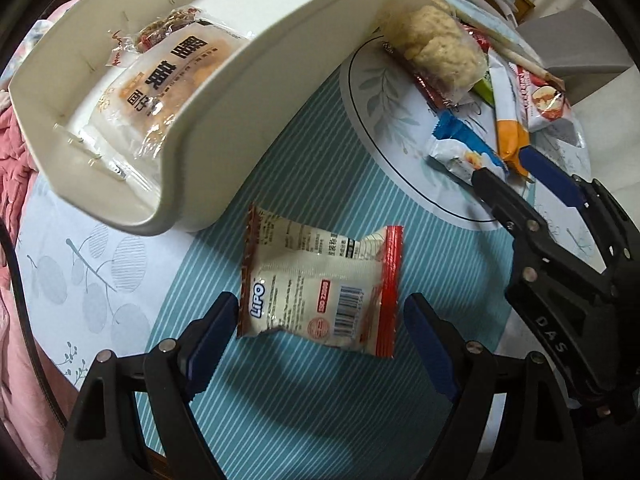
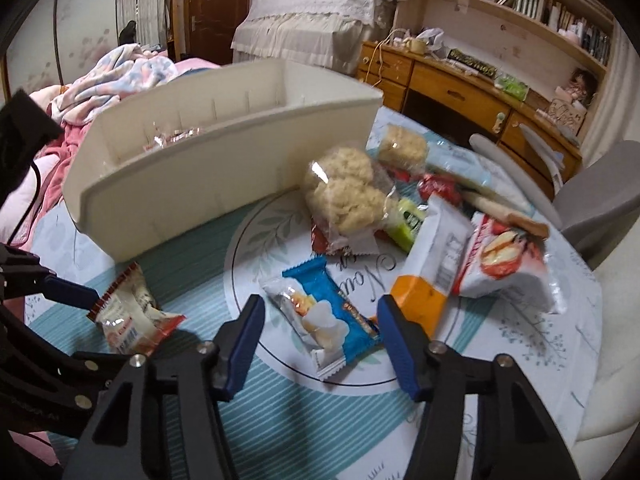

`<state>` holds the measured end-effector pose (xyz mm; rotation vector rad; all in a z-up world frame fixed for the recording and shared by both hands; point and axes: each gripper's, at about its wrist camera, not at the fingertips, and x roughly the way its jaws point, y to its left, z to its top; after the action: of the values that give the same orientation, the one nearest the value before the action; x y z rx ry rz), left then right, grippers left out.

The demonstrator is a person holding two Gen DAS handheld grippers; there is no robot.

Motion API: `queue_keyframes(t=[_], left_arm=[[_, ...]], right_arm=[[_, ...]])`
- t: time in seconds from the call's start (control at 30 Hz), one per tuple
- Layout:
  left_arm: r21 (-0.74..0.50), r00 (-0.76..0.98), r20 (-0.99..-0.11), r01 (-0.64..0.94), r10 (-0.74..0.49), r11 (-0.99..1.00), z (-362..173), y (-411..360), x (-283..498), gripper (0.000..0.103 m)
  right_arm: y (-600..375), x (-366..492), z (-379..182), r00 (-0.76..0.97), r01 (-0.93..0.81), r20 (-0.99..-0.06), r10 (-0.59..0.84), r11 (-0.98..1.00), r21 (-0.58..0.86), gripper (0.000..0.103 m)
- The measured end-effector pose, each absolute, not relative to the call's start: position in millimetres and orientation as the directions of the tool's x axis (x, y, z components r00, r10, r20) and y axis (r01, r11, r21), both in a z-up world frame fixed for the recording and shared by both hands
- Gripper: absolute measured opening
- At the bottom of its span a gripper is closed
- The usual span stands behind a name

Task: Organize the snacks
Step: 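Grasp the white LIPO biscuit packet with the left tool while the right tool grasps the blue cream snack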

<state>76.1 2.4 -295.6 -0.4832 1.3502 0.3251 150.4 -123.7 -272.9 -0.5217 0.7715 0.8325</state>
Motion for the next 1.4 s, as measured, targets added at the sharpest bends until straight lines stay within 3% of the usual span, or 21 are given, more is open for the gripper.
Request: queue_keyframes(t=[0.37,0.5,0.87,1.4], left_arm=[[-0.078,0.181,-0.983,-0.488,0.014,0.869,-307.1,-3.5,80.4,0.084],[-0.055,0.176,-0.984,-0.485,0.036,0.873,-309.8,-6.4,86.3,0.084],[-0.013,0.195,-0.977,-0.471,0.089,0.882,-308.1,-8.0,94.8,0.056],[-0.081,0.176,-0.984,-0.455,0.000,0.887,-291.6,11.8,70.9,0.053]], right_arm=[[-120.7,165.4,-298.1,0.407,-0.816,-0.801,0.438,0.568,-0.104,0.052],[-120.7,170.2,-300.1,0.408,-0.812,-0.801,0.437,0.574,-0.101,0.042],[-121.8,180.6,-295.8,0.334,-0.806,-0.834,0.439,0.592,-0.012,0.032],[-140.9,162.9,-291.1,0.228,-0.691,-0.900,0.373,0.712,0.120,0.029]])
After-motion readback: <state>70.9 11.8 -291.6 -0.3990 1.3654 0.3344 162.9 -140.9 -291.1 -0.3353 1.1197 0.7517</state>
